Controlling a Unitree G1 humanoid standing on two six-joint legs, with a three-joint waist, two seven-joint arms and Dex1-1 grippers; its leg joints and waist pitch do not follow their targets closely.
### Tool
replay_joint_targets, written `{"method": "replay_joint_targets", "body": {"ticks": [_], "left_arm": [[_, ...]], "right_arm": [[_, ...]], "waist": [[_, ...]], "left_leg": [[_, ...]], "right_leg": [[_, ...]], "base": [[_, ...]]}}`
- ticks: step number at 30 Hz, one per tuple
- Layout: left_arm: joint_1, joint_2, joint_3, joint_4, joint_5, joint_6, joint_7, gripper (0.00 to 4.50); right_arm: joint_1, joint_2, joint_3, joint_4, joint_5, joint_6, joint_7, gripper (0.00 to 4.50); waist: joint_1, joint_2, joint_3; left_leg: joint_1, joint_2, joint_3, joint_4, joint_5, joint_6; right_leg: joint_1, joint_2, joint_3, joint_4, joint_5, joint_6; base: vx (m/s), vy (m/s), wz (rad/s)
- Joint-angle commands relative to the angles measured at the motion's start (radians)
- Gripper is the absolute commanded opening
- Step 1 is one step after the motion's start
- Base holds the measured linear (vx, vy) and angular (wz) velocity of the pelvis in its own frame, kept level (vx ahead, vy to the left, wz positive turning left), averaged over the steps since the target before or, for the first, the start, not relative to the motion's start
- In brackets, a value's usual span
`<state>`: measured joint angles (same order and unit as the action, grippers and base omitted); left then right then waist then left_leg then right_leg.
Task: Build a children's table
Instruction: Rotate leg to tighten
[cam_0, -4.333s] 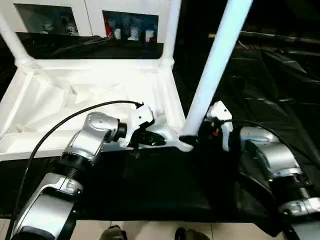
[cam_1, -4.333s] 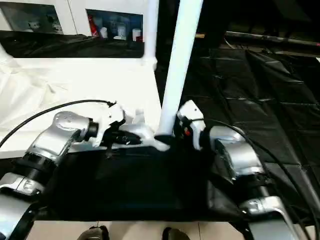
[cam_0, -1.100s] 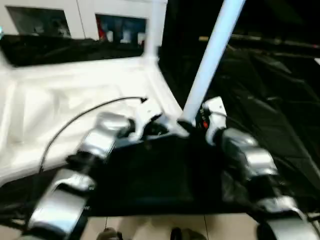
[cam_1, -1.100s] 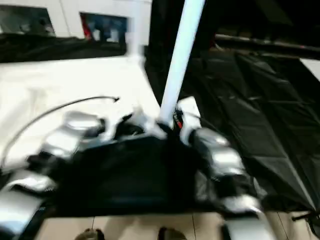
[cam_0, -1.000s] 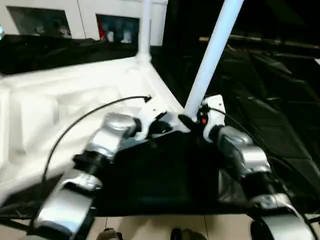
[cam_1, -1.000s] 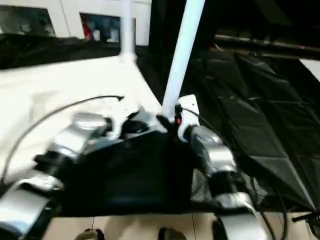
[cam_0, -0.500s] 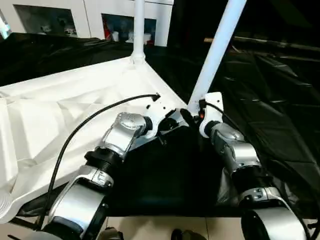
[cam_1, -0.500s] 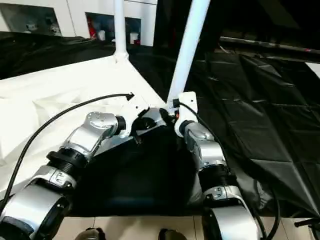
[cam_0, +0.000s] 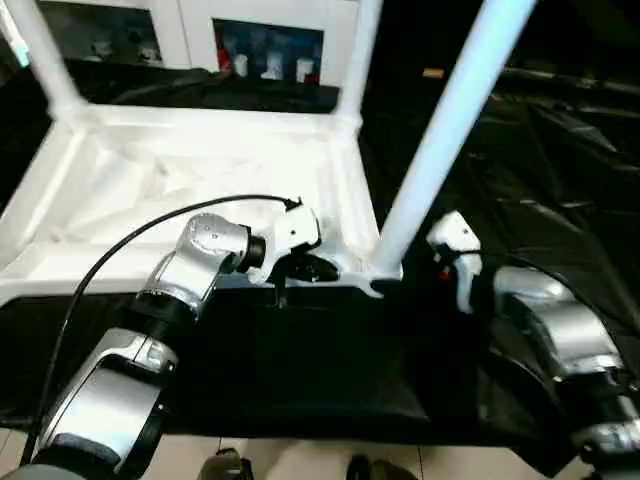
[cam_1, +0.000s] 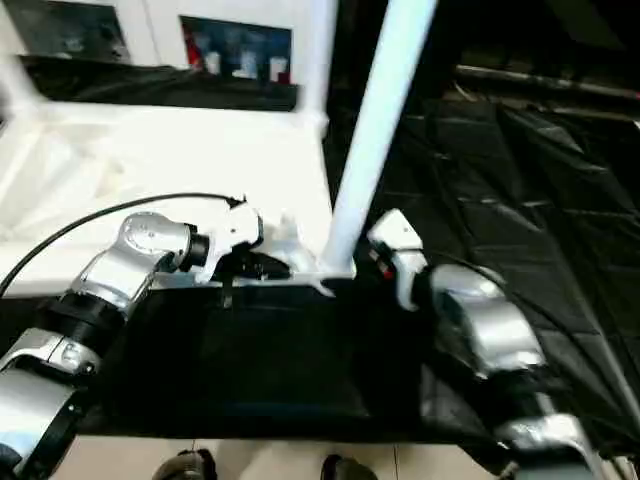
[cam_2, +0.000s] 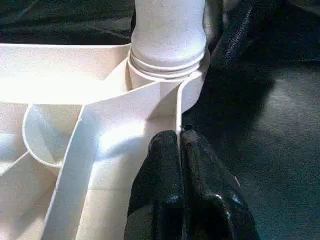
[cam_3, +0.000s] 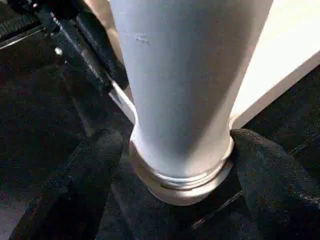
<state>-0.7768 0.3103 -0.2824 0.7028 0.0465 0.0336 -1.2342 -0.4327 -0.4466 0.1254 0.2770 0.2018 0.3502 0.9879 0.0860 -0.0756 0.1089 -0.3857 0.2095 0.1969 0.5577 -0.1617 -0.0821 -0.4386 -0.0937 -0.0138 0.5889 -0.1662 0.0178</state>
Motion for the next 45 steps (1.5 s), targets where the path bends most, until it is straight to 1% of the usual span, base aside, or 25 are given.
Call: {"method": "replay_joint_targets", "body": {"ticks": [1, 2, 3, 4, 5, 6, 9, 10, 12, 20, 23, 24, 25, 26, 28, 29, 30, 31, 35, 36, 38, 42, 45], "left_arm": [[0.003, -0.013, -0.020, 0.010, -0.003, 0.024, -0.006, 0.44], [0.006, -0.012, -0.024, 0.008, 0.000, 0.028, -0.009, 0.58], [0.007, -0.012, -0.027, 0.008, 0.003, 0.029, -0.013, 0.65], [0.010, -0.010, -0.033, 0.010, 0.014, 0.016, -0.005, 0.65], [0.012, -0.010, -0.035, 0.012, 0.019, 0.010, -0.001, 0.85], [0.013, -0.009, -0.040, 0.016, 0.030, 0.002, 0.003, 0.93], [0.005, -0.006, -0.046, 0.042, 0.047, -0.018, 0.016, 0.93], [-0.001, -0.005, -0.045, 0.052, 0.050, -0.028, 0.025, 0.93], [-0.007, -0.002, -0.045, 0.061, 0.049, -0.025, 0.022, 0.93], [-0.026, 0.023, -0.056, 0.096, 0.090, 0.011, 0.042, 0.93], [-0.030, 0.030, -0.060, 0.106, 0.092, -0.005, 0.030, 0.93], [-0.032, 0.031, -0.060, 0.109, 0.092, -0.007, 0.029, 0.93], [-0.032, 0.030, -0.059, 0.110, 0.090, -0.014, 0.029, 0.77], [-0.033, 0.030, -0.058, 0.112, 0.086, -0.023, 0.027, 0.77], [-0.034, 0.030, -0.058, 0.114, 0.082, -0.041, 0.021, 0.56], [-0.033, 0.031, -0.059, 0.113, 0.080, -0.051, 0.014, 0.56], [-0.033, 0.031, -0.061, 0.112, 0.081, -0.055, 0.004, 0.41], [-0.033, 0.032, -0.062, 0.113, 0.083, -0.057, 0.002, 0.32], [-0.037, 0.036, -0.074, 0.112, 0.090, -0.063, -0.021, 0.15], [-0.037, 0.036, -0.075, 0.111, 0.088, -0.062, -0.029, 0.04], [-0.037, 0.039, -0.081, 0.104, 0.086, -0.053, -0.051, 0.04], [-0.029, 0.031, -0.089, 0.078, 0.074, -0.023, -0.081, 0.04], [-0.022, 0.012, -0.091, 0.059, 0.067, -0.003, -0.078, 0.04]], "right_arm": [[0.005, -0.001, 0.016, -0.036, 0.024, 0.008, 0.034, 3.72], [0.004, 0.001, 0.018, -0.035, 0.022, 0.007, 0.033, 3.72], [0.005, 0.000, 0.020, -0.037, 0.022, 0.009, 0.034, 3.72], [0.004, 0.002, 0.024, -0.040, 0.022, 0.010, 0.035, 3.72], [0.004, 0.003, 0.026, -0.042, 0.022, 0.011, 0.035, 3.72], [0.005, 0.003, 0.029, -0.047, 0.023, 0.015, 0.038, 3.72], [0.008, 0.004, 0.036, -0.058, 0.020, 0.020, 0.044, 3.72], [0.008, 0.004, 0.037, -0.058, 0.019, 0.019, 0.047, 3.72], [0.008, 0.002, 0.039, -0.059, 0.020, 0.020, 0.054, 3.72], [0.015, -0.005, 0.043, -0.071, 0.021, 0.025, 0.067, 3.72], [0.016, -0.007, 0.047, -0.069, 0.020, 0.022, 0.072, 3.72], [0.015, -0.007, 0.048, -0.068, 0.019, 0.020, 0.074, 3.72], [0.015, -0.008, 0.050, -0.066, 0.016, 0.017, 0.076, 3.72], [0.015, -0.009, 0.051, -0.065, 0.015, 0.015, 0.079, 3.72], [0.014, -0.010, 0.052, -0.063, 0.014, 0.013, 0.080, 3.72], [0.014, -0.010, 0.053, -0.063, 0.013, 0.012, 0.081, 3.72], [0.014, -0.012, 0.055, -0.062, 0.012, 0.009, 0.081, 3.72], [0.014, -0.013, 0.056, -0.062, 0.010, 0.007, 0.081, 3.72], [0.015, -0.014, 0.057, -0.062, 0.009, -0.002, 0.083, 3.72], [0.015, -0.013, 0.057, -0.063, 0.009, -0.004, 0.083, 3.72], [0.015, -0.009, 0.055, -0.066, 0.014, -0.013, 0.084, 3.72], [0.005, 0.011, 0.057, -0.055, 0.009, -0.025, 0.069, 3.72], [-0.007, 0.025, 0.062, -0.035, 0.001, -0.033, 0.059, 3.72]], "waist": [[-0.001, 0.008, -0.061], [-0.002, 0.005, -0.062], [-0.001, 0.004, -0.063], [0.000, 0.005, -0.063], [0.000, 0.005, -0.063], [0.000, 0.004, -0.063], [0.001, 0.002, -0.061], [0.001, 0.003, -0.061], [0.001, 0.002, -0.060], [0.001, 0.004, -0.059], [0.001, 0.001, -0.061], [0.001, 0.002, -0.061], [0.001, 0.003, -0.061], [0.002, 0.002, -0.064], [0.002, 0.002, -0.064], [0.003, 0.001, -0.065], [0.002, 0.002, -0.067], [0.002, 0.002, -0.066], [0.003, 0.003, -0.070], [0.003, 0.003, -0.070], [0.003, 0.004, -0.072], [0.002, 0.001, -0.074], [0.001, -0.001, -0.071]], "left_leg": [[0.021, 0.014, 0.003, -0.056, -0.179, 0.067], [0.021, 0.013, 0.005, -0.053, -0.163, 0.072], [0.020, 0.013, 0.005, -0.052, -0.153, 0.076], [0.019, 0.012, 0.005, -0.051, -0.140, 0.082], [0.019, 0.012, 0.004, -0.051, -0.133, 0.087], [0.019, 0.012, 0.005, -0.050, -0.134, 0.088], [0.020, 0.012, 0.004, -0.051, -0.152, 0.087], [0.021, 0.012, 0.005, -0.052, -0.156, 0.085], [0.021, 0.014, 0.003, -0.053, -0.175, 0.074], [0.021, 0.014, 0.001, -0.055, -0.207, 0.054], [0.020, 0.014, 0.000, -0.056, -0.215, 0.050], [0.020, 0.014, 0.000, -0.056, -0.219, 0.048], [0.020, 0.014, 0.000, -0.056, -0.220, 0.047], [0.021, 0.014, 0.000, -0.055, -0.215, 0.047], [0.020, 0.013, 0.000, -0.054, -0.206, 0.051], [0.020, 0.013, 0.001, -0.053, -0.200, 0.054], [0.020, 0.013, 0.001, -0.052, -0.190, 0.058], [0.020, 0.013, 0.001, -0.052, -0.188, 0.059], [0.020, 0.012, 0.002, -0.049, -0.165, 0.068], [0.021, 0.012, 0.002, -0.049, -0.163, 0.070], [0.021, 0.012, 0.002, -0.048, -0.157, 0.072], [0.019, 0.010, 0.003, -0.043, -0.115, 0.089], [0.021, 0.012, 0.004, -0.043, -0.119, 0.096]], "right_leg": [[0.056, -0.026, 0.018, -0.048, -0.081, -0.247], [0.057, -0.025, 0.017, -0.045, -0.047, -0.255], [0.058, -0.025, 0.017, -0.043, -0.032, -0.259], [0.060, -0.025, 0.017, -0.041, -0.014, -0.263], [0.061, -0.025, 0.016, -0.040, -0.005, -0.267], [0.061, -0.024, 0.016, -0.041, -0.005, -0.267], [0.060, -0.026, 0.017, -0.045, -0.049, -0.259], [0.059, -0.026, 0.017, -0.046, -0.058, -0.258], [0.058, -0.026, 0.017, -0.048, -0.089, -0.252], [0.056, -0.028, 0.018, -0.051, -0.140, -0.235], [0.056, -0.029, 0.017, -0.053, -0.162, -0.227], [0.054, -0.029, 0.018, -0.053, -0.168, -0.226], [0.054, -0.029, 0.018, -0.053, -0.169, -0.226], [0.055, -0.029, 0.017, -0.052, -0.157, -0.229], [0.055, -0.028, 0.017, -0.050, -0.138, -0.233], [0.057, -0.028, 0.017, -0.049, -0.127, -0.235], [0.057, -0.028, 0.017, -0.047, -0.112, -0.238], [0.057, -0.027, 0.017, -0.046, -0.107, -0.240], [0.060, -0.027, 0.017, -0.041, -0.067, -0.255], [0.061, -0.028, 0.016, -0.040, -0.065, -0.258], [0.062, -0.028, 0.016, -0.038, -0.054, -0.263], [0.066, -0.027, 0.016, -0.030, 0.011, -0.282], [0.064, -0.027, 0.016, -0.031, 0.007, -0.290]], "base": [[0.000, 0.000, 0.00], [0.000, 0.000, 0.00], [0.000, 0.000, 0.00], [0.000, 0.000, 0.00], [0.000, 0.000, 0.00], [0.000, 0.000, 0.00], [0.000, 0.000, 0.00], [0.000, 0.000, 0.00], [0.000, 0.000, 0.00], [0.000, 0.000, 0.00], [0.000, 0.000, 0.00], [0.000, 0.000, 0.00], [0.000, 0.000, 0.00], [0.000, 0.000, 0.00], [0.000, 0.000, 0.00], [0.000, 0.000, 0.00], [0.000, 0.000, 0.00], [0.000, 0.000, 0.00], [0.000, 0.000, 0.00], [0.000, 0.000, 0.00], [0.000, 0.000, 0.00], [0.000, 0.000, 0.00], [0.000, 0.000, 0.00]]}}
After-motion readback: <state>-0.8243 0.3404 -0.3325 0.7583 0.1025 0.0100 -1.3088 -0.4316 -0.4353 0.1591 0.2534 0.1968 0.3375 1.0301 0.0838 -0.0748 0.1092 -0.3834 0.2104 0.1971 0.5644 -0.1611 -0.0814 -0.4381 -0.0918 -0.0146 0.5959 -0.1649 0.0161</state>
